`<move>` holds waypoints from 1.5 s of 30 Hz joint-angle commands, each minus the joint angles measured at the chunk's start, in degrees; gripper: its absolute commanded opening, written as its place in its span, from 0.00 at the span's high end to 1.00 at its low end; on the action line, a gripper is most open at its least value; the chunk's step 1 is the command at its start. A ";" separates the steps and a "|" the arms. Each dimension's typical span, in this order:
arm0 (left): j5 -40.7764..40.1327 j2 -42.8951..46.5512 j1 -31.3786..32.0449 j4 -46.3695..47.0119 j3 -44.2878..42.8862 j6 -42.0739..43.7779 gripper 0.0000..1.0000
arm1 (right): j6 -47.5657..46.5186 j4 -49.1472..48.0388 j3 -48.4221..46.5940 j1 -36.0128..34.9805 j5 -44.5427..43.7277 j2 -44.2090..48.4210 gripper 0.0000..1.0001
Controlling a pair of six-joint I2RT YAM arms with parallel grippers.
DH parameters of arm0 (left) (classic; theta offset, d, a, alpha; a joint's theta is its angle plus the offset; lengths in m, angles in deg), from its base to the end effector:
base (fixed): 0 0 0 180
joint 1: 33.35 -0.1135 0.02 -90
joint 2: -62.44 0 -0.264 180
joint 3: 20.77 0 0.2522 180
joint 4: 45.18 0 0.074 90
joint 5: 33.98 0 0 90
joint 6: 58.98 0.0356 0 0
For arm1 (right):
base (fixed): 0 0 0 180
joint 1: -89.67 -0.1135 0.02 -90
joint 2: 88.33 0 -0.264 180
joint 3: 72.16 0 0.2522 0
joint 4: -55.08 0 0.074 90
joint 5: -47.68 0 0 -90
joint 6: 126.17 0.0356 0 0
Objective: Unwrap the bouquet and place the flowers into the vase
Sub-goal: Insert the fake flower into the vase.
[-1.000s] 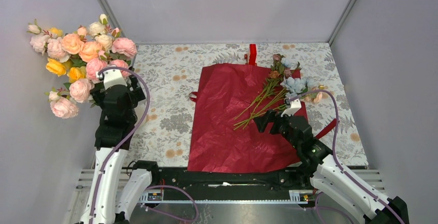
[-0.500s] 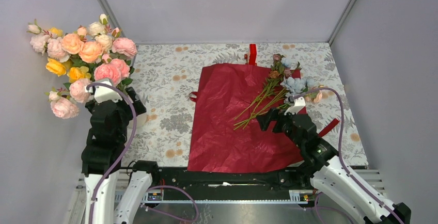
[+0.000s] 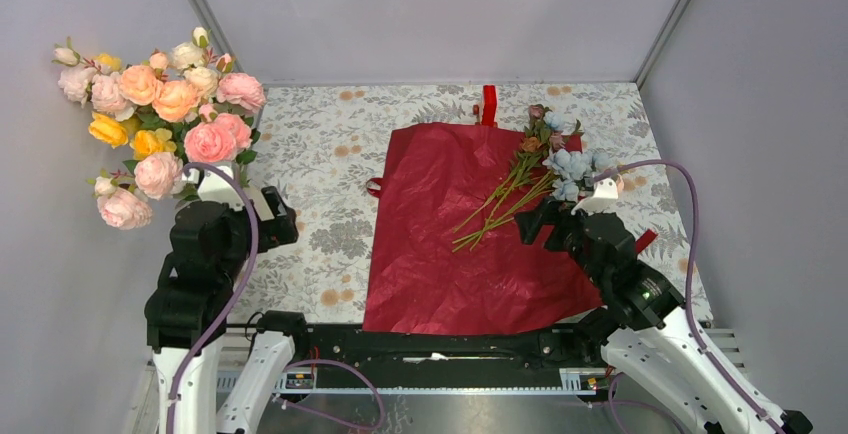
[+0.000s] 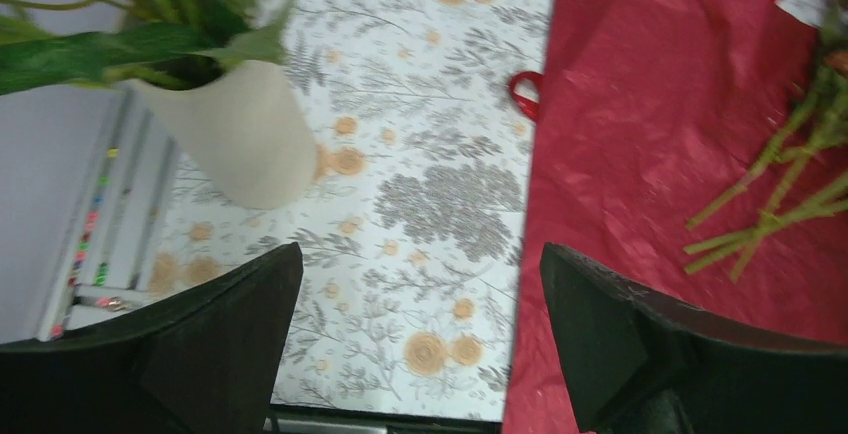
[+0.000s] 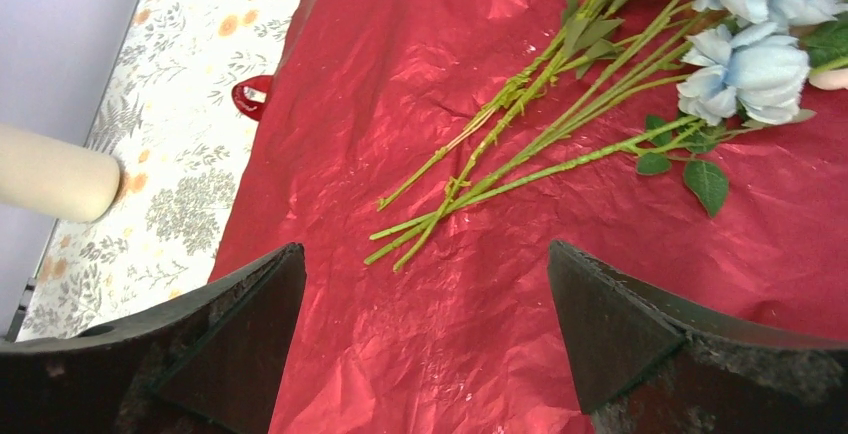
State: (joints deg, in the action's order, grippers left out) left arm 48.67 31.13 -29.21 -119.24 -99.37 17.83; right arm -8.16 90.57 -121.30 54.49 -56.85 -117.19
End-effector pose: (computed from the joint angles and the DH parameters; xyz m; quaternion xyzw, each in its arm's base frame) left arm 0.0633 0.0000 0.3868 -0.1005 0.8445 -0.0249 0.5254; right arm 0.1114 0.0676 0.2999 0.0274 0.7913 0.2300 0.5658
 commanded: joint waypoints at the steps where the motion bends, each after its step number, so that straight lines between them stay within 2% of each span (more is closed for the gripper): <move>1: 13.96 -1.51 -0.19 1.55 -0.71 0.75 0.01 | 2.34 2.66 -1.28 0.29 -6.19 -0.70 0.04; 9: 20.25 -4.89 1.15 9.46 2.36 1.42 0.05 | 5.63 4.03 0.77 0.29 -11.86 -1.63 0.08; 12: 19.16 -5.86 4.26 12.49 3.85 0.12 0.05 | 6.27 4.06 1.27 0.37 -12.11 -2.74 0.08; 15: 16.12 -7.54 11.02 15.70 5.39 -2.47 0.06 | 7.47 3.59 1.34 0.83 -11.13 -5.52 0.10; 19: 9.72 -10.98 24.21 20.31 7.00 -5.92 0.06 | 10.18 -1.43 2.20 1.52 -7.41 -9.47 0.12; 22: 10.13 -15.35 29.21 22.47 6.29 -5.85 0.05 | 12.65 -5.84 2.83 1.74 -5.78 -12.99 0.15; 26: 13.94 -19.95 29.61 22.10 4.16 -2.56 0.03 | 14.64 -10.02 2.42 1.88 -6.03 -18.94 0.18; 30: 10.05 -20.08 29.52 22.99 5.12 0.49 0.01 | 16.84 -12.70 3.05 2.78 -8.70 -23.40 0.23; 35: 4.00 -18.72 29.52 25.41 7.82 3.13 0.01 | 20.30 -18.99 4.70 5.98 -4.33 -27.63 0.28; 45: 3.96 -18.51 28.52 27.49 11.80 4.60 0.01 | 17.92 -21.14 -4.03 6.79 -4.64 -41.37 0.42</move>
State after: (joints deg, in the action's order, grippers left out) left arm 53.58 11.94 -0.07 -95.28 -88.26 21.13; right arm 10.46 72.61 -120.36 60.96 -60.61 -155.20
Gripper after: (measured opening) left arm 0.986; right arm 0.597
